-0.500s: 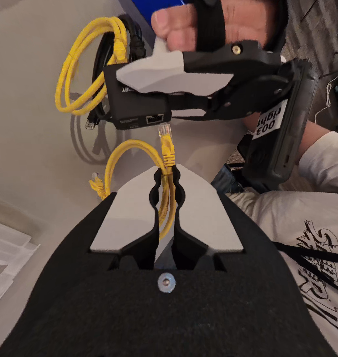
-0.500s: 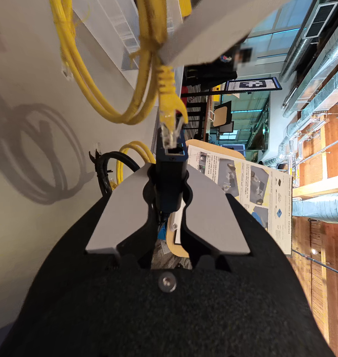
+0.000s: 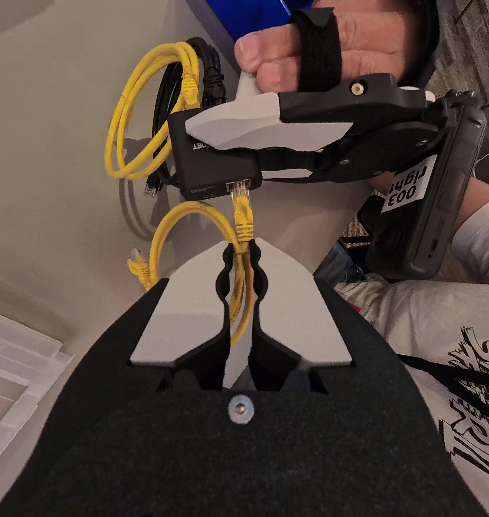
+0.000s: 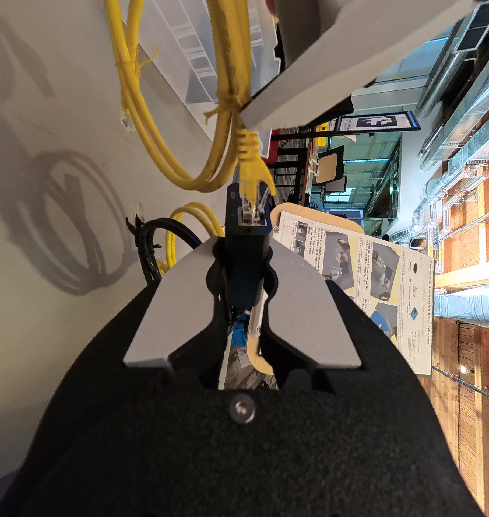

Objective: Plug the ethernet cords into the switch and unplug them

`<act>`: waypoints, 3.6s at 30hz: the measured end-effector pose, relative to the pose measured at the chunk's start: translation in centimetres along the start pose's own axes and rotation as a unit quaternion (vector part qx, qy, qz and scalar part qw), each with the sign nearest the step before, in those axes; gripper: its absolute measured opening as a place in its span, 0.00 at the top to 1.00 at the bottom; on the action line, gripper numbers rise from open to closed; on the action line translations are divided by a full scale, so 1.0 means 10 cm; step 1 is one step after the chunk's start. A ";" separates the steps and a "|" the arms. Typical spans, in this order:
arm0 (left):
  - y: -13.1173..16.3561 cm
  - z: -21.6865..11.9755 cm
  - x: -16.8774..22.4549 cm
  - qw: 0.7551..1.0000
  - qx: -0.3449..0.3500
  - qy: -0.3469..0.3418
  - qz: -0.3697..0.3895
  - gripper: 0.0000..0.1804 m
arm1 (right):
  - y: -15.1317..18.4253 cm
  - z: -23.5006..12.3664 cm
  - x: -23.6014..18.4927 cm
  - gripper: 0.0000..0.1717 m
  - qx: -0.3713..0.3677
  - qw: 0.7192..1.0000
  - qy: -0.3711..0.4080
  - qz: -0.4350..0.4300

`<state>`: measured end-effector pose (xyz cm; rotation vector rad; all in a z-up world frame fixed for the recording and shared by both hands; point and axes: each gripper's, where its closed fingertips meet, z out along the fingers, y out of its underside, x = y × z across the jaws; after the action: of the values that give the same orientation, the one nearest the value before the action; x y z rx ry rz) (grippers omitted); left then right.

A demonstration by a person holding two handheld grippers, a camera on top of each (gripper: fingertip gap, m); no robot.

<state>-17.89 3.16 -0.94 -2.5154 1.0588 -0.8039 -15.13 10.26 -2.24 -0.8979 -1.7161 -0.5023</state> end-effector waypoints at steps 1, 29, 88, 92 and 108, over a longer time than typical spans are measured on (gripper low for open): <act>-0.01 0.01 0.00 1.000 0.000 0.000 -0.001 0.94 | 0.01 0.00 0.00 0.86 -0.002 1.000 0.001 -0.001; -0.02 -0.25 0.04 0.932 0.307 -0.146 0.123 0.80 | 0.10 0.07 -0.09 0.86 0.009 0.998 -0.036 0.051; 0.17 0.18 -0.17 0.960 0.213 -0.164 0.084 0.96 | -0.20 0.13 -0.33 0.86 0.014 0.998 -0.061 0.021; 0.16 0.04 0.01 0.952 0.256 -0.144 0.088 0.93 | -0.26 0.07 -0.24 0.86 0.062 0.995 -0.059 0.049; 1.65 0.32 -0.07 0.916 0.395 0.003 -0.072 0.74 | 0.22 0.00 -0.01 0.86 0.005 0.991 -0.069 0.115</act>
<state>-25.63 -7.46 -11.37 -1.8907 0.4038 -1.0218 -13.44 11.60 -2.59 -1.1296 -1.7087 -0.2820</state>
